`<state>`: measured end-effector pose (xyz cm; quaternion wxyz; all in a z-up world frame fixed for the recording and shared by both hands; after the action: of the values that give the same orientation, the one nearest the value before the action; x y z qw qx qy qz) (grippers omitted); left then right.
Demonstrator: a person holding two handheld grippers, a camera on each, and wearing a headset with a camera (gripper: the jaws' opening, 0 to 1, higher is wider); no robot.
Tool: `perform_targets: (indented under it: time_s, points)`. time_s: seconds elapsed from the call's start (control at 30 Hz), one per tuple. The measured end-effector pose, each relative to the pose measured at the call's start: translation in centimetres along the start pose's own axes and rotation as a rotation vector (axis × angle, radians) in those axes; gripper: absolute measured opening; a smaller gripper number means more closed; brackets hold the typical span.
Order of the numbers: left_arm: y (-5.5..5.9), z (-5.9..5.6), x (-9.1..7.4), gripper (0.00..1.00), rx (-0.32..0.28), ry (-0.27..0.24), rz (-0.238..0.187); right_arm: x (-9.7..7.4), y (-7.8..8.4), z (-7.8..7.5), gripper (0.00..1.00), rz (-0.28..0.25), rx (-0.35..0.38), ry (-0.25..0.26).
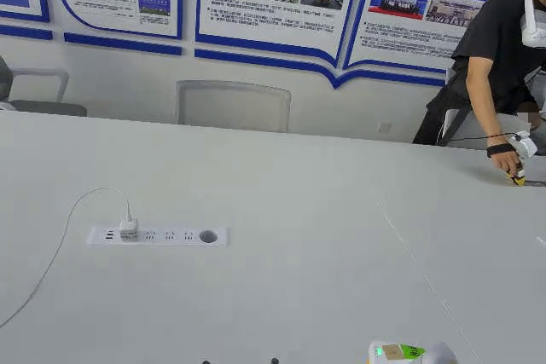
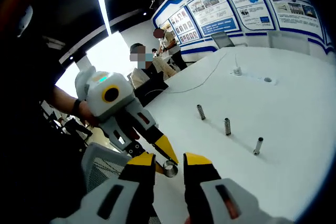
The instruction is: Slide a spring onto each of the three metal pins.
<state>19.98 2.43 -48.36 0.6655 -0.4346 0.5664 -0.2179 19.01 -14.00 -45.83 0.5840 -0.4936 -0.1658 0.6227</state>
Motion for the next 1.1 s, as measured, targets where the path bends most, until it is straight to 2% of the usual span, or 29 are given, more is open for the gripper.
perform_targets:
  time_s: [0.2, 0.47, 0.83, 1.1]
  points:
    - [-0.1, 0.0, 0.0, 0.10, -0.003, 0.004, -0.010, -0.3, 0.3, 0.0, 0.23, 0.094, -0.066, -0.015]
    - [-0.1, -0.1, 0.0, 0.10, -0.004, 0.017, -0.013, 0.1, 0.2, -0.1, 0.22, 0.192, -0.141, -0.028]
    - [0.0, -0.3, 0.1, 0.10, -0.003, 0.042, -0.016, 0.7, 0.0, -0.1, 0.17, 0.230, -0.174, -0.071]
    - [-0.2, -0.5, 0.3, 0.10, 0.012, 0.077, -0.022, 1.2, 0.2, 0.0, 0.15, 0.303, -0.225, -0.115]
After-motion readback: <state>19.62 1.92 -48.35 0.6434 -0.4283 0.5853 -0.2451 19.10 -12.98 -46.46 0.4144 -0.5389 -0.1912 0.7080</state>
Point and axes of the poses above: the centre of the closed fingertips' face, and the gripper's own axes: x roughly forward along the fingers, z roughly to its left, y roughly out of its underside, the point moved 10 cm from there along -x, roughly backward along the fingers, and after that the axes turned 9 degrees about -y, right-handed, at the moved point
